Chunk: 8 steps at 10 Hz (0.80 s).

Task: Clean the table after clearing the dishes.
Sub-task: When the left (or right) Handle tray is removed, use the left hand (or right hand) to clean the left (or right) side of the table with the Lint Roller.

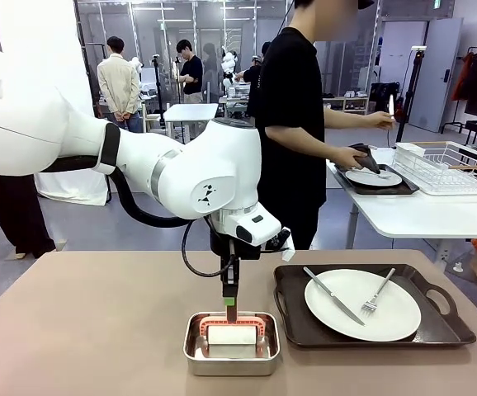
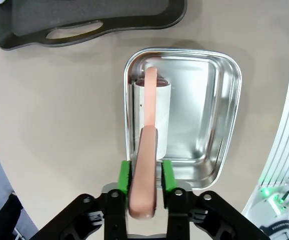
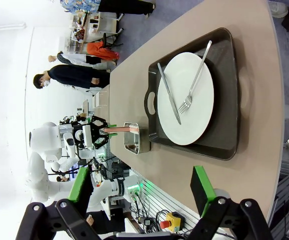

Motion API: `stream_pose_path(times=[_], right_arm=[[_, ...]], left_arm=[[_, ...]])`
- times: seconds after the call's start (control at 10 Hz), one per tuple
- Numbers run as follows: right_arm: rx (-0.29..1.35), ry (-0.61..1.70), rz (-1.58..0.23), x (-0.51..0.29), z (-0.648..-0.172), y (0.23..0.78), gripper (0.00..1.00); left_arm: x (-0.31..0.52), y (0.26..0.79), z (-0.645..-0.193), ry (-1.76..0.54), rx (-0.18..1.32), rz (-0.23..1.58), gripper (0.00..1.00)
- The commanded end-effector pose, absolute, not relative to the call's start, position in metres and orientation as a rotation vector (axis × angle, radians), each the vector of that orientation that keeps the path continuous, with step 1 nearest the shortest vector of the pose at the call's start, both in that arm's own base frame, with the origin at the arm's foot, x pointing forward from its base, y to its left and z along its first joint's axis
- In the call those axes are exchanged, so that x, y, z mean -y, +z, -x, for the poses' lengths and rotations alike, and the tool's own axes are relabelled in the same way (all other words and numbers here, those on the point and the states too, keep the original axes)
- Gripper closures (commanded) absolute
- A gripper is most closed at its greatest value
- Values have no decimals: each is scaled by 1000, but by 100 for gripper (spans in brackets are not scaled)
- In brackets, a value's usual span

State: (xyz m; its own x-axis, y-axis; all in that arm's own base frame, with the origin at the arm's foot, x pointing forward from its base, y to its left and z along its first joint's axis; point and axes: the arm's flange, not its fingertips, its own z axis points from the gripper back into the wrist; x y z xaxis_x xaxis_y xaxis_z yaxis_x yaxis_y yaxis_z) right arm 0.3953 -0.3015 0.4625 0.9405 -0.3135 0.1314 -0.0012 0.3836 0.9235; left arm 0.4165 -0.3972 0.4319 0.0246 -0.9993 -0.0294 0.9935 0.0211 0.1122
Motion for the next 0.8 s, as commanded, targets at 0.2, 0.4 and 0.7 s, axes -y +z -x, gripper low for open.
stream_pose_path(times=[0.2,0.4,0.7], right_arm=[[304,-213,-1165,299,-394,465,0],[304,-213,-1165,299,-394,465,0],[304,-213,-1165,299,-394,465,0]], left_arm=[[388,427,-409,-1523,105,-96,100],[385,429,-409,-1513,115,-86,100],[376,458,-412,-1526,89,30,98]])
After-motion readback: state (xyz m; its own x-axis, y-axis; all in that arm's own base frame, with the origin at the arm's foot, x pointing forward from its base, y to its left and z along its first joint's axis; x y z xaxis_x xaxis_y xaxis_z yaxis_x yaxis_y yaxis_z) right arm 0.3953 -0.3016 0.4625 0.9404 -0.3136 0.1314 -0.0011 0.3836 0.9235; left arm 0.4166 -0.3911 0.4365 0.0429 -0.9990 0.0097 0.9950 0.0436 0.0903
